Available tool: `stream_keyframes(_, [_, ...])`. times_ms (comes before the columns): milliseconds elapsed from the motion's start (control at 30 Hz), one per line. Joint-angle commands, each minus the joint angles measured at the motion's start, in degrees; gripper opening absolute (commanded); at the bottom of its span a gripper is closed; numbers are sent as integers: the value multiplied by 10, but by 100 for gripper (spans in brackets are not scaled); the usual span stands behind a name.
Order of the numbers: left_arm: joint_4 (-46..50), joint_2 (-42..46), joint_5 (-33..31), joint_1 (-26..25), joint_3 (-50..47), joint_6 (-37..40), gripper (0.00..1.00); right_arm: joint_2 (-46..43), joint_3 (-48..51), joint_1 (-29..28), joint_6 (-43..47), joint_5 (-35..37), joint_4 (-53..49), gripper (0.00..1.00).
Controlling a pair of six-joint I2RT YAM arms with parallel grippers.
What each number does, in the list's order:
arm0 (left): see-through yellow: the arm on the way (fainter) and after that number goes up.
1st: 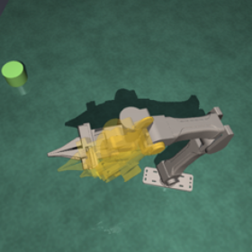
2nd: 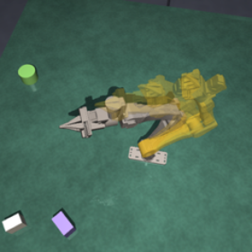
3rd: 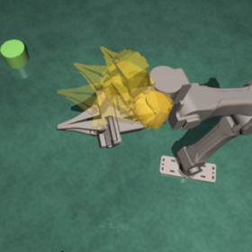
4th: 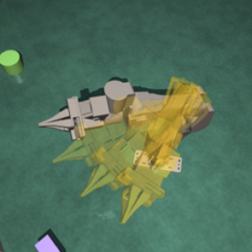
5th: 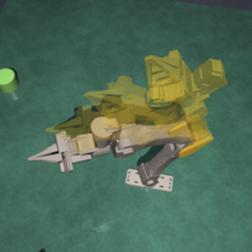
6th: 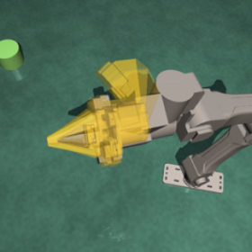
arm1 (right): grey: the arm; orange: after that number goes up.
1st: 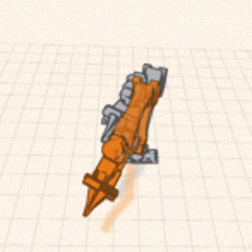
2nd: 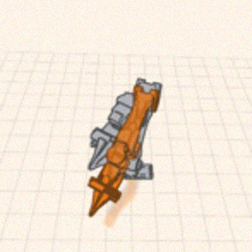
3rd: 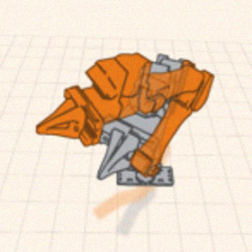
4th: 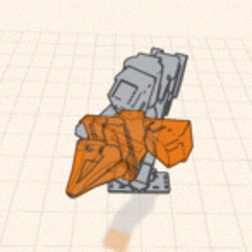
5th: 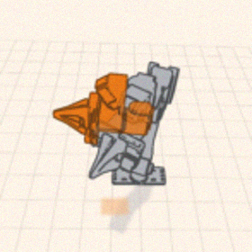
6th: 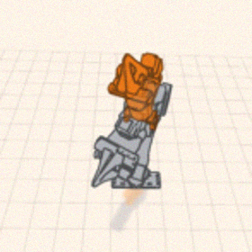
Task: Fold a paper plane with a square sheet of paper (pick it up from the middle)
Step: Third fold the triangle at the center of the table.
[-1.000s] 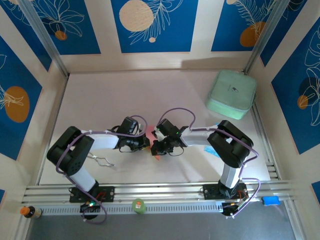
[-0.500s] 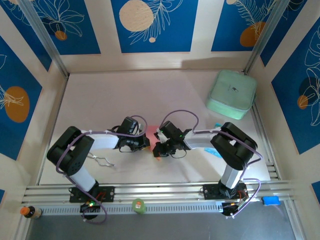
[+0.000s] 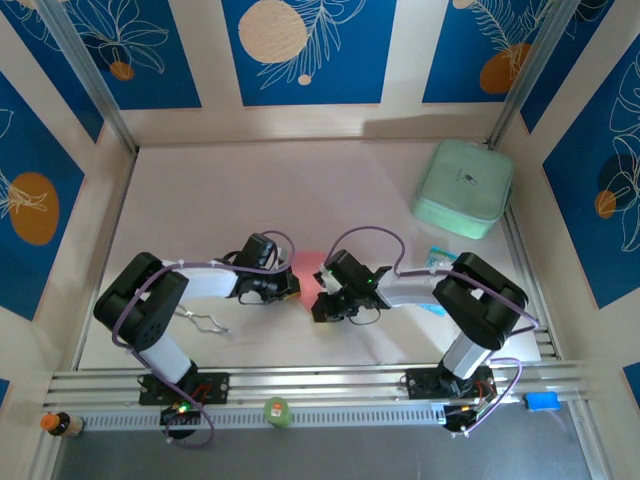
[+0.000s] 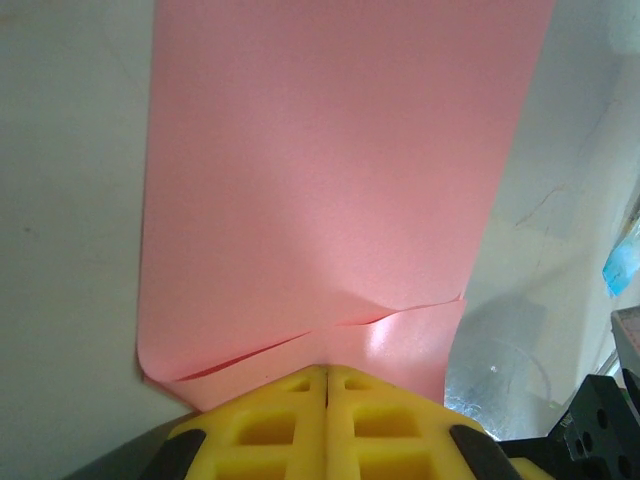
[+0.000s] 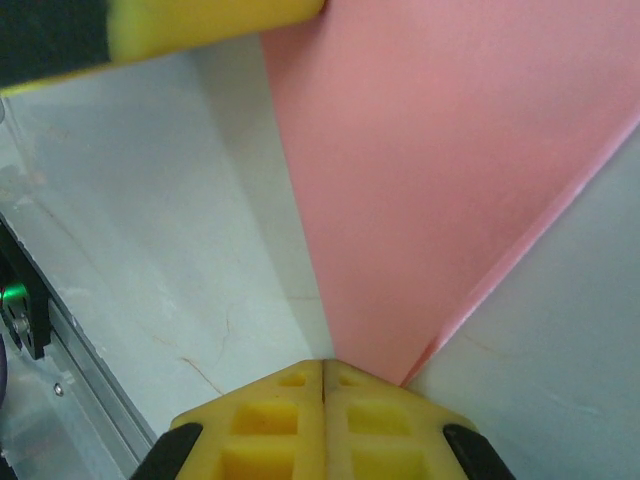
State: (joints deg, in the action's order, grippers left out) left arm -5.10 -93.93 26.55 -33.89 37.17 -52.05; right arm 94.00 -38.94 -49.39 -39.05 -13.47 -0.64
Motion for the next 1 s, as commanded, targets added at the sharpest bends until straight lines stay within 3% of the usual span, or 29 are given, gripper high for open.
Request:
stream_keyframes(0, [49,-20,-38,0,-8,8,0,-15,32,-13,-7,-6,-62,2])
stream_keyframes(333, [54,-15,-41,0,-2,10,0,-91,-3,12,-15,-7,-69,2])
stream_keyframes(700, [55,-14,-39,0,5,15,0,27,-121,34,-27,-20,-58,3])
stream_keyframes(967, [39,-24,-33,0,3,12,0,78,-106,34,-40,-13,-60,2])
